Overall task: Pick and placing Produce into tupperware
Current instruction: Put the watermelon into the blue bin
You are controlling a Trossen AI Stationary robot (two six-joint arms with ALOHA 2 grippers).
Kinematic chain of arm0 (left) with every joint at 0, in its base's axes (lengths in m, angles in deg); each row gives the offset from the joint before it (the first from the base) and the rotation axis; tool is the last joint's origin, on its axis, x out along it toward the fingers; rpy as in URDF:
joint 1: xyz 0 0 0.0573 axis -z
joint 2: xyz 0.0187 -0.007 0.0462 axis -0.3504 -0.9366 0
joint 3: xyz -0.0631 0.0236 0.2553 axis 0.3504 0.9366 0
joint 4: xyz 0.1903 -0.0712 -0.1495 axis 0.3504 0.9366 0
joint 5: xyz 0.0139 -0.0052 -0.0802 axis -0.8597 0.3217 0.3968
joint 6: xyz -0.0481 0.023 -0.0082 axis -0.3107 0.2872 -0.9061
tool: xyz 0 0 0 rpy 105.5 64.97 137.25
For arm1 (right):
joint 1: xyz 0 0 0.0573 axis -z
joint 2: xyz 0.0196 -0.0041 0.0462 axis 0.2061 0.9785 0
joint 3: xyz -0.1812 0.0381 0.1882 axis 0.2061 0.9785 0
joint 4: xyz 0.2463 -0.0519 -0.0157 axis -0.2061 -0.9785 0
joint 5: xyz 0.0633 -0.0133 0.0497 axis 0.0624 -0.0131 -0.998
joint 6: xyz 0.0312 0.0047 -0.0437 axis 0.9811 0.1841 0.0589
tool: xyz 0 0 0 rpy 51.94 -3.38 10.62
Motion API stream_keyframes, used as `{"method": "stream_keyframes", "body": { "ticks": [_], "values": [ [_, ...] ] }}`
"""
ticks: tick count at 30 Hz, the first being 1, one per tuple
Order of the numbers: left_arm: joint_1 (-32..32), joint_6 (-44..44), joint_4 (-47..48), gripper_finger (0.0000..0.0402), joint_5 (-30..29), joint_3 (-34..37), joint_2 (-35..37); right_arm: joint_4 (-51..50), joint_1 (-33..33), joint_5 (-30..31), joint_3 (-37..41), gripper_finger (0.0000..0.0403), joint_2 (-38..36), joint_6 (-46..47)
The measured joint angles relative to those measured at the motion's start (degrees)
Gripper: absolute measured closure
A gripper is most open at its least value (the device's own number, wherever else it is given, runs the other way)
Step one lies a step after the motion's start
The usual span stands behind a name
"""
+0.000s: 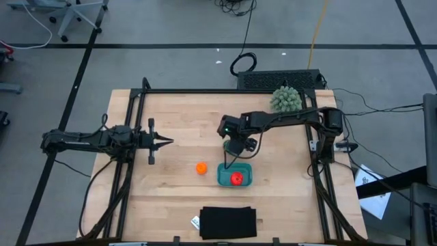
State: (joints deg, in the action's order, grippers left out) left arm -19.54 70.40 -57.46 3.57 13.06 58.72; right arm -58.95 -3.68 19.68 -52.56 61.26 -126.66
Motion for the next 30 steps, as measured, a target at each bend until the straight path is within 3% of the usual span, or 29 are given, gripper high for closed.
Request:
{"method": "stream_keyframes", "body": {
  "ticks": [13, 30],
  "values": [
    [0.0, 0.57, 0.15, 0.0376, -0.01, 0.0, 0.0, 7.13, 0.46, -2.07, 3.82, 0.0023, 0.84, 0.69],
    [0.0, 0.52, 2.21, 0.0376, 0.04, -0.02, 0.0, 8.66, 0.44, -2.03, 3.84, 0.0023, 2.67, 1.81]
  ]
}}
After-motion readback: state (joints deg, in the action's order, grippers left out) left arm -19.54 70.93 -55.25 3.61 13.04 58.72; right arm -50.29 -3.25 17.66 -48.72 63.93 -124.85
